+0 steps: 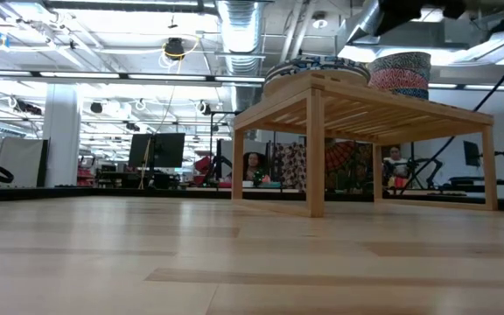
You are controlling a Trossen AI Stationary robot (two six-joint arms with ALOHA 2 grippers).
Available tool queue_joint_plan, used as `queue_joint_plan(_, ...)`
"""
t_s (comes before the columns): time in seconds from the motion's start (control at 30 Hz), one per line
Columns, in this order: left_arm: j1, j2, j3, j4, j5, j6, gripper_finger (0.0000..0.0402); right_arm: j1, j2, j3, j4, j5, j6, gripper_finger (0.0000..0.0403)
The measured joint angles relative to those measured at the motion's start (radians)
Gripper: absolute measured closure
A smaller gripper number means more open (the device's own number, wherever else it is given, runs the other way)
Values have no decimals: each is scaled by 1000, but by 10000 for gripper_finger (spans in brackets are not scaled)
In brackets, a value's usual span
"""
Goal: Place and stack bowls onto a shelf
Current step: Adjust the colored pattern bowls on the shelf
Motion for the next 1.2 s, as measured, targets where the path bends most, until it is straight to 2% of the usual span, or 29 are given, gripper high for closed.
queue_joint_plan(0.2,0,0,0,-6,-56,83,231,-44,8,2,54,-63,-61,386)
queue_joint_plan(0.53,0,1,0,-8,-57,109,231,-173,78,1,63,-102,-29,386)
queue_joint_plan(0.67,0,1,0,-8,-57,82,231,-185,108,0,88,-80,-27,386)
queue_joint_plan(1.0,0,1,0,-8,-57,18,231,-124,192,3,72,83,22,386)
queue_joint_plan(1.2,0,1,0,-8,-61,12,231,-99,204,1,23,97,36,386)
